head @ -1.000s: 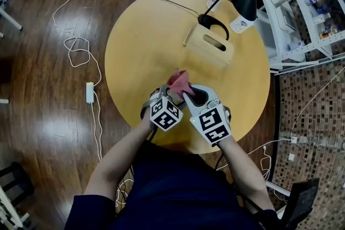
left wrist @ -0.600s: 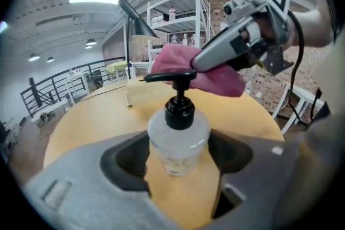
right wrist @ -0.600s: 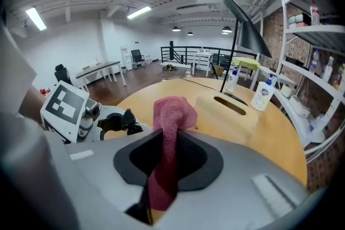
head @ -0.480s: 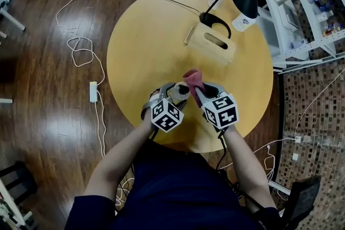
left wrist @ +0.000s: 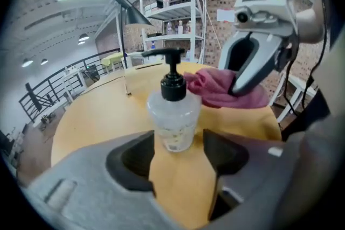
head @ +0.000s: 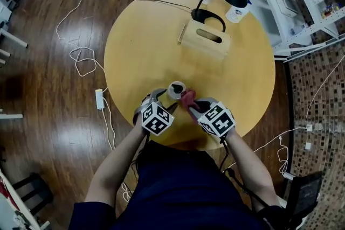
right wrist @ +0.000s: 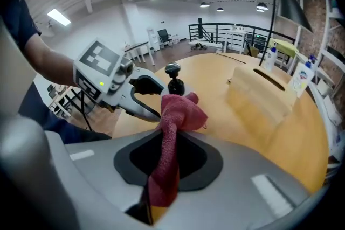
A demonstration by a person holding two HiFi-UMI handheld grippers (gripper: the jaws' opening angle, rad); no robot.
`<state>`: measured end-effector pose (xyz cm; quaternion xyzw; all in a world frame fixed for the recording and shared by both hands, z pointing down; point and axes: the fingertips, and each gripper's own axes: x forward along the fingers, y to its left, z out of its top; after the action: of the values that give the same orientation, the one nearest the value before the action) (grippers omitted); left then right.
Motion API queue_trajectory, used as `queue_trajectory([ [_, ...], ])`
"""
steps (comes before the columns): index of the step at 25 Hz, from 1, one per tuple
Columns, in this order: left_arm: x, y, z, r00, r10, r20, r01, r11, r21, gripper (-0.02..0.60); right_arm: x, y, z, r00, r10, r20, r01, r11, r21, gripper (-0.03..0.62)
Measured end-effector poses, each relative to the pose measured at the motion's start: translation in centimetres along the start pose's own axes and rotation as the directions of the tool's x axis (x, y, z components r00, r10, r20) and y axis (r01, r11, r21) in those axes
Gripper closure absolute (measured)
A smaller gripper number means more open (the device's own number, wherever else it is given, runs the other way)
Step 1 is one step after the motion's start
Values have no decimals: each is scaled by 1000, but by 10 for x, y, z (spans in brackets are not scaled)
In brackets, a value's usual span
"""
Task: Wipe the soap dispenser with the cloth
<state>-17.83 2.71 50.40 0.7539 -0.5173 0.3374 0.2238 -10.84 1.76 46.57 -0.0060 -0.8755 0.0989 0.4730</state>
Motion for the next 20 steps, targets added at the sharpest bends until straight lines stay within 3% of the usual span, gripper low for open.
queue_trajectory([
  [5,-35,11,29,997,42,71,-46,998,47,296,-26,-52,27,979,-154,131,136,981,136,526],
  [8,-39,3,45,997,22,71,-26,998,54,296,-17,-36,53,976,-101,194,89,994,69,526],
  [11,-31,-2,49,999,25,40,-27,998,56,336,1,-16,49,988,-61,145,64,998,-16,526],
  [16,-37,10,37,999,33,-35,-30,996,85,337,28,-12,21,992,-67,107,58,994,90,528],
  [20,-40,15,47,996,85,-24,-83,995,47,348,52,-25,-14,998,-60,29,57,992,114,528],
])
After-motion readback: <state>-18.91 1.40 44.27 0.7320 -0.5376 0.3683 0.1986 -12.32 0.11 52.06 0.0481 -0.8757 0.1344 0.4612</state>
